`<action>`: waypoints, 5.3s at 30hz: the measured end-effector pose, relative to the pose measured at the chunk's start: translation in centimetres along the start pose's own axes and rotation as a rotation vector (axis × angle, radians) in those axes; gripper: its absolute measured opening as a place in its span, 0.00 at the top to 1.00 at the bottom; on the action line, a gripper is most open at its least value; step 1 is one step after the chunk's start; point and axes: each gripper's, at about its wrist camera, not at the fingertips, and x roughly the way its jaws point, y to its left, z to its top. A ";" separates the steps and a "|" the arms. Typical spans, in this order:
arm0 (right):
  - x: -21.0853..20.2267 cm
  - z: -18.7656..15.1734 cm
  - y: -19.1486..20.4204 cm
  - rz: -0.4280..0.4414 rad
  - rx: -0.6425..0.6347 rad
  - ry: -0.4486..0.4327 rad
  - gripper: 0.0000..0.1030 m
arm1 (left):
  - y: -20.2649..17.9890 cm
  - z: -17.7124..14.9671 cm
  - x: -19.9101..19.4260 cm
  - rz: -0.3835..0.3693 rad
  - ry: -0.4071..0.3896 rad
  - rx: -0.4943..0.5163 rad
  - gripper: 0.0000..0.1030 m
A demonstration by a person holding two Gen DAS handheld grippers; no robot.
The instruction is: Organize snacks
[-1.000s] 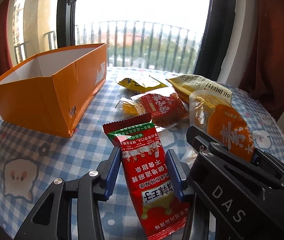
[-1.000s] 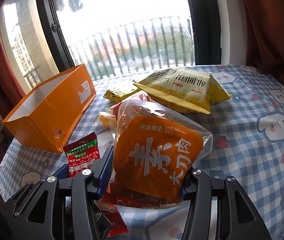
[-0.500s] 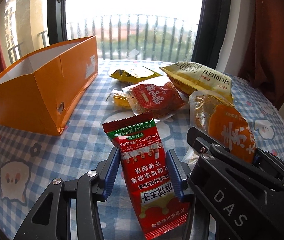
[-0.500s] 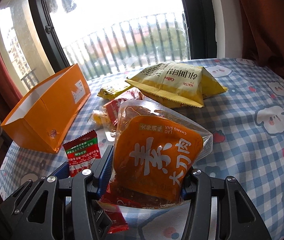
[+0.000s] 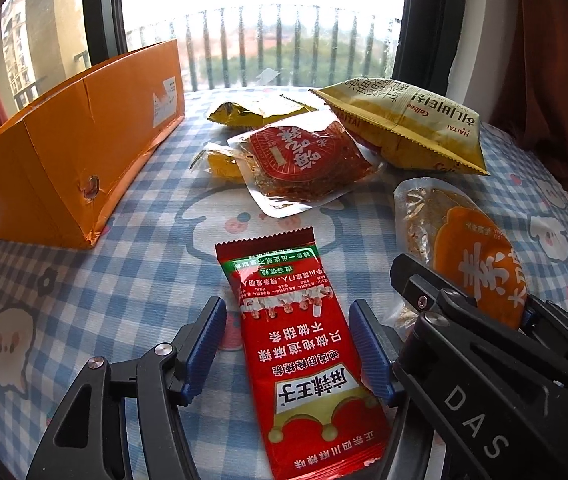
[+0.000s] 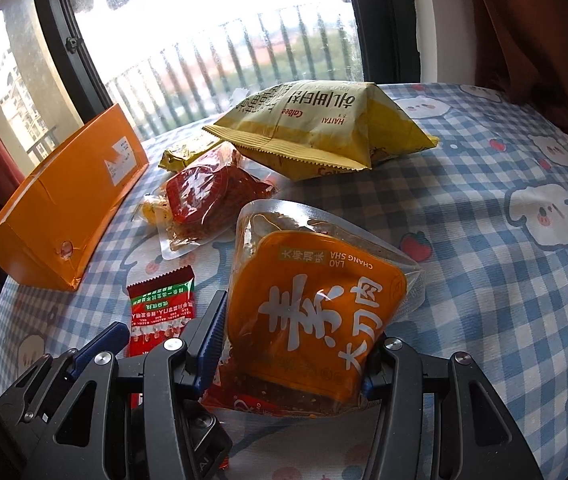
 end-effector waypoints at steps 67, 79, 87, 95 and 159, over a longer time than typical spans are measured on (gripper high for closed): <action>-6.5 9.3 15.0 0.175 -0.118 -0.309 0.45 | 11.8 9.9 -11.0 0.025 -0.387 0.016 0.69; -4.2 11.9 20.1 0.224 -0.149 -0.323 0.45 | 16.6 12.4 -9.7 0.068 -0.408 -0.046 0.68; 0.0 12.8 23.8 0.271 -0.193 -0.264 0.45 | 19.9 13.4 -7.0 0.119 -0.355 -0.110 0.68; 5.5 13.3 26.6 0.258 -0.256 -0.144 0.45 | 22.5 13.7 -3.0 0.127 -0.251 -0.186 0.57; -7.7 10.0 14.4 0.130 -0.278 -0.313 0.10 | 9.7 9.6 -10.3 -0.032 -0.357 -0.072 0.14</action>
